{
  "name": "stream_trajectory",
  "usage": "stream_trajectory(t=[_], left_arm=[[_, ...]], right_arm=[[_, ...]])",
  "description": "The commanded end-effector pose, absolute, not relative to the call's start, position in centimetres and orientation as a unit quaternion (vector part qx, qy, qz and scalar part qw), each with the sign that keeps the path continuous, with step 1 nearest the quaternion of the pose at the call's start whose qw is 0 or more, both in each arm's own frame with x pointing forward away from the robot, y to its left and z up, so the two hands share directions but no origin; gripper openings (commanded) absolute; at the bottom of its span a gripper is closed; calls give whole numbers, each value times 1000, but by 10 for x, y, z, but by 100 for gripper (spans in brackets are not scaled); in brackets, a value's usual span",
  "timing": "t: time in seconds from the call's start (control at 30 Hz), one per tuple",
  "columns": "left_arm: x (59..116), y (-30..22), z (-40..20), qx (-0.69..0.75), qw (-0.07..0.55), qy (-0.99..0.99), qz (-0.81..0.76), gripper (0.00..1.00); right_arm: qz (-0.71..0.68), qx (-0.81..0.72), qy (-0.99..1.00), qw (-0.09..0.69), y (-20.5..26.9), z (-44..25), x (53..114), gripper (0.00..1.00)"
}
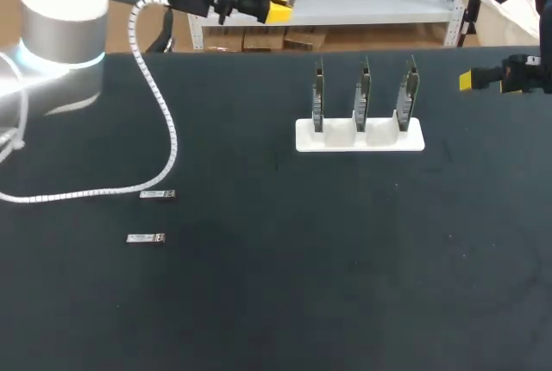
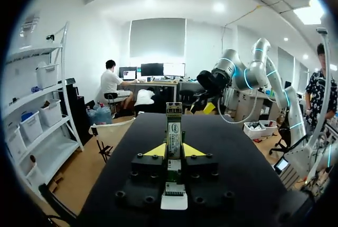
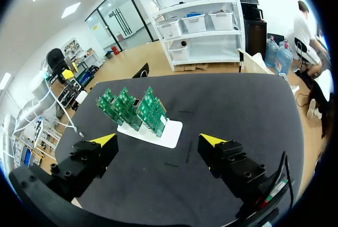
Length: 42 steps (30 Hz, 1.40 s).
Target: Pick up the optical module with the left hand, and insert it into the network port with the right hand.
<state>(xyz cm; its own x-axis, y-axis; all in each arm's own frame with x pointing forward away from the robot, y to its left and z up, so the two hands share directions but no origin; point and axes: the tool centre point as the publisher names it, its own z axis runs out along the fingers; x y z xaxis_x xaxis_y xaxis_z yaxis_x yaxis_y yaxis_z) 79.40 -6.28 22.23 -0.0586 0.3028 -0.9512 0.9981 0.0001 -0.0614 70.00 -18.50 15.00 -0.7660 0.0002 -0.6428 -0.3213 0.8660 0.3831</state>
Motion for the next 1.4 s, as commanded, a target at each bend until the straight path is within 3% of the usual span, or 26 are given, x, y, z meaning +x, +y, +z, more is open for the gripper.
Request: stream_trajectory(t=[0.03,0.47,1.4], left_arm=[[797,-77,208,544,399,584,-452,0],[787,-108,182,515,409,559,-505,0],[783,-105,169,524,426,531,-512,0]], right_arm=[[243,-88,908,330,-185,150,700,100],[243,-88,908,330,-185,150,700,100],[243,-88,908,330,-185,150,700,100]])
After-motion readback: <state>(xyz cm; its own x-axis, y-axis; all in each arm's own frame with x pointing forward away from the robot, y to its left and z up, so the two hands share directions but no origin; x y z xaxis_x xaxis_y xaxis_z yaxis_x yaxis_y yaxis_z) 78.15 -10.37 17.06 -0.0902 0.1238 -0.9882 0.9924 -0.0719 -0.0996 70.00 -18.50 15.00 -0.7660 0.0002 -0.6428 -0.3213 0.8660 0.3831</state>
